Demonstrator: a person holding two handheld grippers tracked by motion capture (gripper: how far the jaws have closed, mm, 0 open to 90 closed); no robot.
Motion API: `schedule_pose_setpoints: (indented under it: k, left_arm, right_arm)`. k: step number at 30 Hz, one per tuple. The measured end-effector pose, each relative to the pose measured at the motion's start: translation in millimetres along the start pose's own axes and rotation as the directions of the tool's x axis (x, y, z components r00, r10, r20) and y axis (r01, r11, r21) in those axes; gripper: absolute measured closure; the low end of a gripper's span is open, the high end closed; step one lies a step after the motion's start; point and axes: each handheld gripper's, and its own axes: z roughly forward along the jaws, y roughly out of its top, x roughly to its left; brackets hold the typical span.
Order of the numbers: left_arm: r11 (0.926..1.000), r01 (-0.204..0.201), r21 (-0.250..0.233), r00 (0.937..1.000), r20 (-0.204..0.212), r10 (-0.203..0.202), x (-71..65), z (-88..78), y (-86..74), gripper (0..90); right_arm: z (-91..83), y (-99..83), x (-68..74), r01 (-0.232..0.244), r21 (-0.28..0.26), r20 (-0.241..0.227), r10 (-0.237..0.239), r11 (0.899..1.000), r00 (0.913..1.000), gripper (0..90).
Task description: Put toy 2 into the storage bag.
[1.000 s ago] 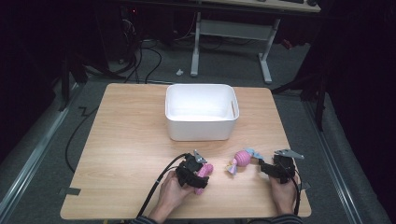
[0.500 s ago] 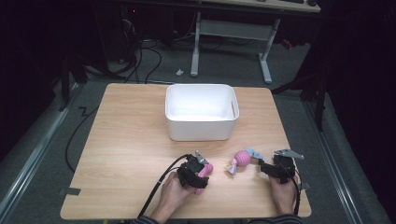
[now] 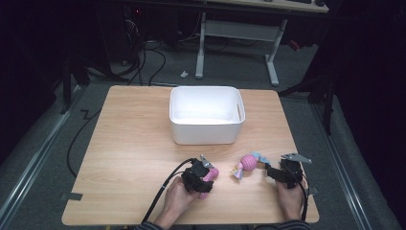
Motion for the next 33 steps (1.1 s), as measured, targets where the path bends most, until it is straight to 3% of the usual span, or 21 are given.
schedule_pose_setpoints:
  k: [7, 17, 33]
  left_arm:
    - [1.0, 0.001, 0.002, 1.0, -0.001, -0.001, -0.1, -0.4, 0.4, 55.5]
    - [0.9996, -0.027, 0.007, 0.9996, 0.007, 0.027, -0.2, -2.2, -0.2, 59.1]
    - [0.9988, -0.03, -0.038, 0.999, 0.032, 0.031, 1.7, -17.1, 2.3, 59.3]
  right_arm:
    - [0.0, 0.0, 0.0, 0.0, 0.0, 0.0, 0.0, 1.0, 1.0, 29.5]
    - [0.0, 0.0, 0.0, 0.0, 0.0, 0.0, 0.0, 1.0, 1.0, 29.5]
    - [0.0, 0.0, 0.0, 0.0, 0.0, 0.0, 0.0, 1.0, 1.0, 29.5]
